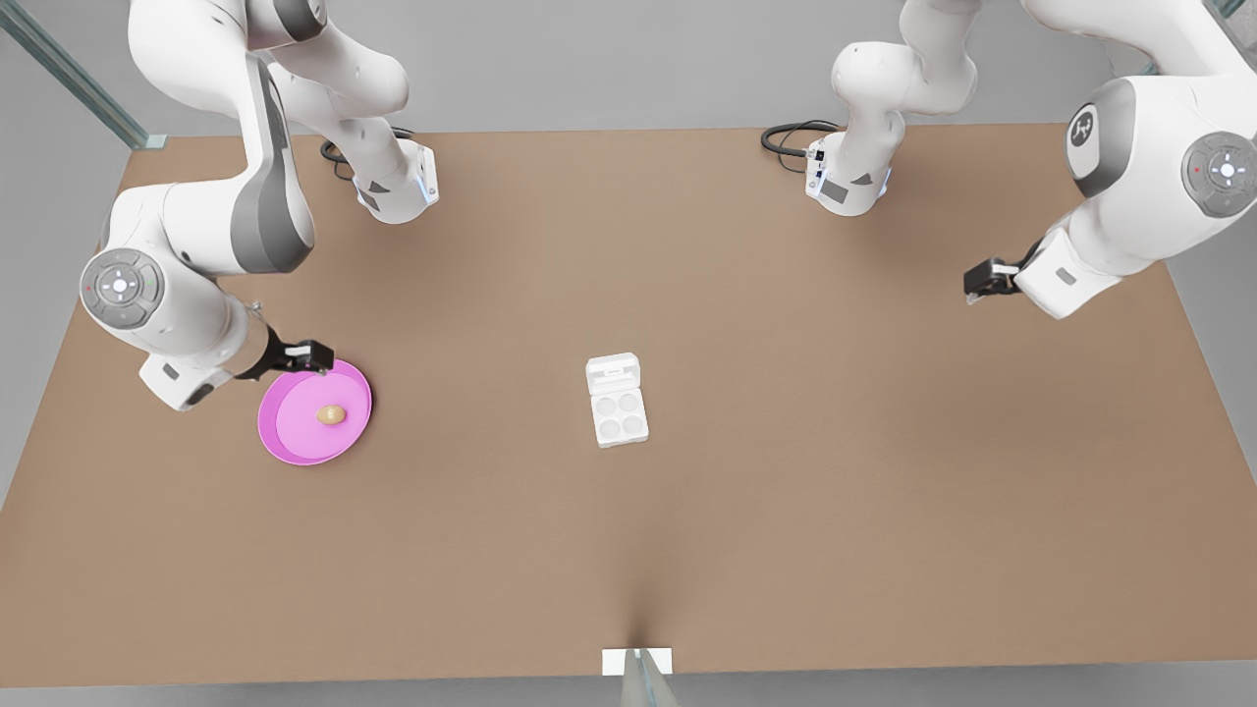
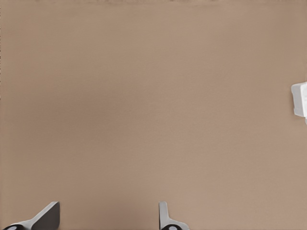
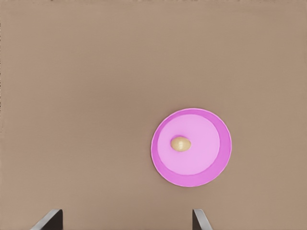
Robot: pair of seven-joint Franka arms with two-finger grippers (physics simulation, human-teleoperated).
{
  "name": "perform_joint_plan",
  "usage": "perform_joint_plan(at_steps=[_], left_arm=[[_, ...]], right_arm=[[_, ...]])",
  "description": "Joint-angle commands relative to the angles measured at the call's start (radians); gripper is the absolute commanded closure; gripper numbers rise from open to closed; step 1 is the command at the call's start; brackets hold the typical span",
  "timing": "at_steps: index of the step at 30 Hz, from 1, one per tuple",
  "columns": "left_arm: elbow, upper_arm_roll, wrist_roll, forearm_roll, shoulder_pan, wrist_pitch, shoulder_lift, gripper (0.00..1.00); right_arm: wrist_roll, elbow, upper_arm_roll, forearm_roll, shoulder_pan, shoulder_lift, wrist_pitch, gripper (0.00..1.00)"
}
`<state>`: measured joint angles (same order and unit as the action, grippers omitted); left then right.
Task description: Pack egg into the box and close the box lid
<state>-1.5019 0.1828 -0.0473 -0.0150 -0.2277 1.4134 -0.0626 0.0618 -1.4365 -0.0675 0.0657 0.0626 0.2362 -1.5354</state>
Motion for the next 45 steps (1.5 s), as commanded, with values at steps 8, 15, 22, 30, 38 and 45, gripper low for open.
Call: perform_joint_plan(at_steps=[8, 15, 22, 30, 38, 45], left_arm=[[0.0, 0.001, -0.046, -0.008, 0.013, 0.084, -0.013, 0.0], [0.0, 0.001, -0.048, -0.008, 0.013, 0.084, -0.017, 0.0], [0.0, 0.001, -0.048, -0.008, 0.014, 0.084, -0.022, 0.0], [0.0, 0.001, -0.048, -0.006, 0.014, 0.084, -0.029, 0.0], [0.0, 0.001, -0.048, -0.008, 0.014, 0.084, -0.034, 0.0], [0.0, 0.001, -0.048, -0.006, 0.014, 0.084, -0.034, 0.0]], right_arm=[[0.01, -0.009, -0.005, -0.099, -0.04, 0.123, 0.025, 0.0], [-0.175, -0.432, -0.005, -0.078, -0.11, 0.077, -0.617, 0.0], [-0.373, -0.486, -0.006, 0.002, -0.178, 0.106, -0.884, 0.0], [-0.369, -0.473, -0.006, 0.0, -0.181, 0.221, -0.907, 0.0], [-0.353, -0.729, -0.06, -0.009, -0.256, 0.037, -0.907, 0.0], [-0.339, -0.8, -0.06, -0.06, -0.244, 0.052, -0.997, 0.0]])
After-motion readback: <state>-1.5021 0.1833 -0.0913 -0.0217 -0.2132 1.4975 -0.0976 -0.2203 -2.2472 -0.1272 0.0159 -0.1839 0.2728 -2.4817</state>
